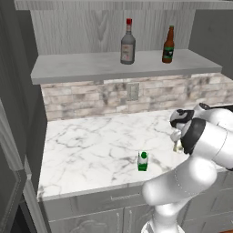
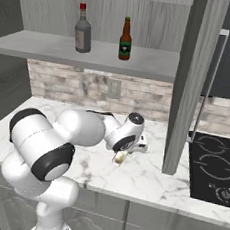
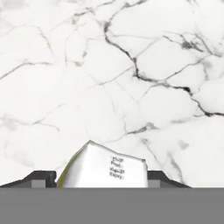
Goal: Sort all alcoholic drinks to one cabinet, and non-alcoholic drinks to the other.
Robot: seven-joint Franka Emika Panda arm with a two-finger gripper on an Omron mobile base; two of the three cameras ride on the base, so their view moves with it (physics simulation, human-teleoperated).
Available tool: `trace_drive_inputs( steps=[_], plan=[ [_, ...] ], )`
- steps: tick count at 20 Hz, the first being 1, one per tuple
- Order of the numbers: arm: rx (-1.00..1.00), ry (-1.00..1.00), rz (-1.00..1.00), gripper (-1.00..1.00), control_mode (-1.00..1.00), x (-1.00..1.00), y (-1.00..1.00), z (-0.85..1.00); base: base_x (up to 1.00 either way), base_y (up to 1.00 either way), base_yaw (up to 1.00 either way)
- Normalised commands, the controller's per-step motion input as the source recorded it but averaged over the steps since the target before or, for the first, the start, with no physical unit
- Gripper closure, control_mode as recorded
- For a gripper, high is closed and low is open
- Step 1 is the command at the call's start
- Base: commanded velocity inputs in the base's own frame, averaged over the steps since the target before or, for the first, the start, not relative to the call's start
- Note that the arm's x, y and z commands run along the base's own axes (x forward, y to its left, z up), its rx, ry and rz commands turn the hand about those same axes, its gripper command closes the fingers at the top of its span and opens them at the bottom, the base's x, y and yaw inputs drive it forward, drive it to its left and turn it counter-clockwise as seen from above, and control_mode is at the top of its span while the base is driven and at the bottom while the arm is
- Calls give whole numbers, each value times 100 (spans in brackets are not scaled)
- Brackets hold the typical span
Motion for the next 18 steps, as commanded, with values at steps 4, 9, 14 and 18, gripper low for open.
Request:
trace_drive_inputs(
  steps=[4, 9, 14, 18],
  plan=[
    [-2, -7, 1, 100, -100, -6, 8, -2, 0, 0, 0],
    [-5, -23, 0, 100, -100, -19, 7, 26, 0, 0, 0],
    [-10, -18, 0, 100, -100, -6, 13, 52, 0, 0, 0],
    [-11, -7, 0, 100, -100, -8, 20, 56, 0, 0, 0]
  ],
)
